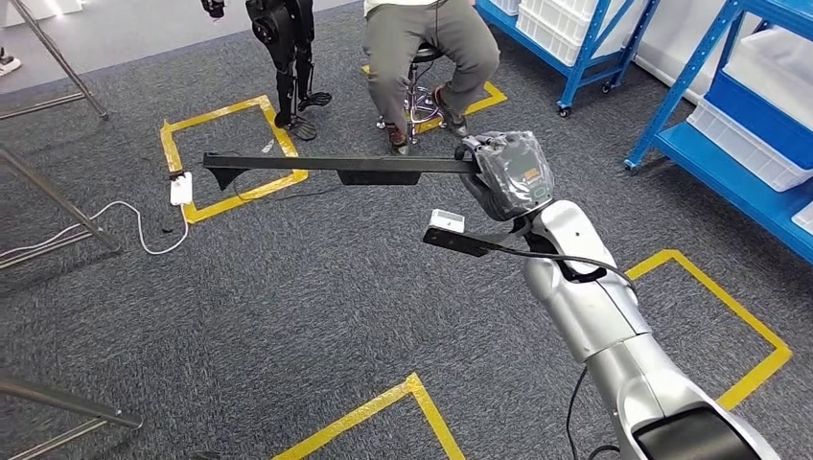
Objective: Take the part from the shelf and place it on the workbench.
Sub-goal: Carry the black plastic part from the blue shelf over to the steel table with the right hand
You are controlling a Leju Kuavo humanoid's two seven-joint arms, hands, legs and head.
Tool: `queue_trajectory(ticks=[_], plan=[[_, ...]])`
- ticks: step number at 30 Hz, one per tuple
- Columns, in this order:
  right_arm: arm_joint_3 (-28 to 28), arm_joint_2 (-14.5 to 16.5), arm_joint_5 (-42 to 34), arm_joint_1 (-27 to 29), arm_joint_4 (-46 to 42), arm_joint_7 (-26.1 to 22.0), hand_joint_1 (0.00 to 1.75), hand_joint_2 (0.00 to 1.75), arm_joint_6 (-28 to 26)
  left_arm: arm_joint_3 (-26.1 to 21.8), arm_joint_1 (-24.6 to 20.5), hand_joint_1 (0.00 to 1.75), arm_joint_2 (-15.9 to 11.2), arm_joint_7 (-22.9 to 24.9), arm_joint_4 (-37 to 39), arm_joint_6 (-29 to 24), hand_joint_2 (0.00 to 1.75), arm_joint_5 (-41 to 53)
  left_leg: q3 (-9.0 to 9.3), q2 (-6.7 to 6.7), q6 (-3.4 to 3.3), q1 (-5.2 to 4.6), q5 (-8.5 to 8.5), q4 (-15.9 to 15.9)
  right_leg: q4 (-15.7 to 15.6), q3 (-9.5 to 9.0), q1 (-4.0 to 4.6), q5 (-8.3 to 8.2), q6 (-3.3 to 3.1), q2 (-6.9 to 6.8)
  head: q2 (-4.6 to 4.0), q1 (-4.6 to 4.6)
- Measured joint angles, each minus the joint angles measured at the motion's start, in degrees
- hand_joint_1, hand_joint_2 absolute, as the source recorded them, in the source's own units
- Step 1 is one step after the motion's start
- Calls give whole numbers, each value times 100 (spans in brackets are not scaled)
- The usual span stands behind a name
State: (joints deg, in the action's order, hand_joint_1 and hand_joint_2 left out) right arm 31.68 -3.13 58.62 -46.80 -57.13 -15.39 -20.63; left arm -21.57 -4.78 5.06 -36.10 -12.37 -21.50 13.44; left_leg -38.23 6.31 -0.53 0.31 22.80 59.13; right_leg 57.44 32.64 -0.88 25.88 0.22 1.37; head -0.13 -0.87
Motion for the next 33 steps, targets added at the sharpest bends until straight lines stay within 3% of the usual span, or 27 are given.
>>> queue_trajectory(ticks=[2,4,5,6,7,9,11,13,14,16,18,20,21,22,24,26,28,29,30,31,33], plan=[[-2,7,10,-2,-19,2,162,175,-1,-7,-9,0,-2,-26,0,-25,0,26,-258,-408,57,2,309,540,-24,-24,-10,-9,-87,-131,0,-15],[-4,-19,45,31,-40,4,162,175,-5,-9,-29,0,-3,-93,-1,-11,0,68,-611,-577,111,48,603,1252,-22,-29,8,5,-127,-267,0,-20],[-4,-44,69,71,-57,5,162,175,-9,-9,-38,0,-3,-126,-2,21,0,87,-713,-604,135,74,638,1442,-21,-31,11,13,-129,-341,0,-20],[-7,-79,89,126,-87,7,162,175,-17,-9,-50,0,-4,-150,-3,73,0,117,-698,-628,156,99,566,1404,-19,-34,10,21,-126,-413,0,-21],[-12,-120,103,187,-127,7,162,175,-26,-7,-69,0,-9,-159,-6,132,0,154,-562,-670,172,122,414,1144,-15,-41,7,34,-111,-486,0,-20],[-35,-215,114,288,-216,2,162,175,-46,4,-132,0,-13,-167,-15,292,0,228,-140,-881,187,136,102,385,12,-51,26,79,-49,-617,0,-24],[-61,-303,115,351,-283,-10,162,175,-84,36,-201,0,-12,-152,-29,555,0,295,67,-987,131,101,-6,-1,31,-62,69,121,26,-727,0,-1],[-76,-347,124,394,-327,-20,162,175,-127,86,-241,0,-18,-41,-37,840,0,369,56,-866,35,49,-6,-23,19,-93,100,140,96,-831,0,24],[-82,-354,136,409,-346,-19,162,175,-138,116,-246,0,-22,81,-37,975,0,408,68,-807,-11,41,-15,-43,32,-91,93,162,131,-817,0,23],[-96,-360,161,429,-389,-14,162,175,-134,175,-263,0,-35,552,-35,1212,0,525,95,-694,-113,47,-49,-89,315,37,56,327,163,-564,0,29],[-115,-377,172,469,-430,4,162,175,-123,279,-294,0,-55,1495,-24,1393,0,770,99,-564,-174,54,-72,-106,1057,398,30,638,139,-243,0,43],[-125,-390,199,543,-454,51,162,175,-110,418,-303,0,-76,2472,-4,1537,0,995,95,-390,-189,46,-76,-105,1705,737,32,831,154,-152,0,44],[-127,-393,218,585,-471,79,162,175,-102,467,-287,0,-88,2776,7,1595,0,1047,95,-296,-190,43,-78,-105,1742,774,34,805,184,-140,0,46],[-128,-396,235,617,-497,102,162,175,-89,506,-266,0,-99,2996,16,1654,0,1078,96,-204,-187,42,-83,-103,1532,690,29,684,221,-122,0,48],[-134,-402,249,641,-567,131,162,175,-46,571,-237,0,-124,3360,34,1797,0,1132,90,-32,-164,36,-99,-96,719,322,3,342,272,57,0,56],[-138,-388,249,628,-623,143,162,175,17,639,-231,0,-156,3685,43,1927,0,1199,63,108,-115,18,-117,-83,176,66,-9,135,241,222,0,49],[-134,-335,250,618,-654,147,162,175,81,684,-218,0,-193,3908,55,2006,0,1262,25,228,-47,19,-146,-94,106,24,18,95,158,162,0,46],[-131,-303,253,609,-661,148,162,175,102,707,-206,0,-213,3986,63,2012,0,1303,3,226,-17,32,-152,-87,99,18,1,76,112,95,0,46],[-125,-264,258,595,-667,151,162,175,116,733,-197,0,-231,4037,71,1989,0,1353,-37,115,8,31,-109,-29,86,11,-13,58,53,29,0,43],[-120,-233,261,578,-672,156,162,175,123,763,-197,0,-244,4070,75,1950,0,1405,-114,-58,30,29,-8,118,70,5,-31,41,-10,-39,0,30],[-112,-178,261,541,-687,170,162,175,148,815,-221,0,-261,4102,77,1876,0,1470,-427,-450,72,33,363,786,59,2,-12,37,-103,-184,0,9]])
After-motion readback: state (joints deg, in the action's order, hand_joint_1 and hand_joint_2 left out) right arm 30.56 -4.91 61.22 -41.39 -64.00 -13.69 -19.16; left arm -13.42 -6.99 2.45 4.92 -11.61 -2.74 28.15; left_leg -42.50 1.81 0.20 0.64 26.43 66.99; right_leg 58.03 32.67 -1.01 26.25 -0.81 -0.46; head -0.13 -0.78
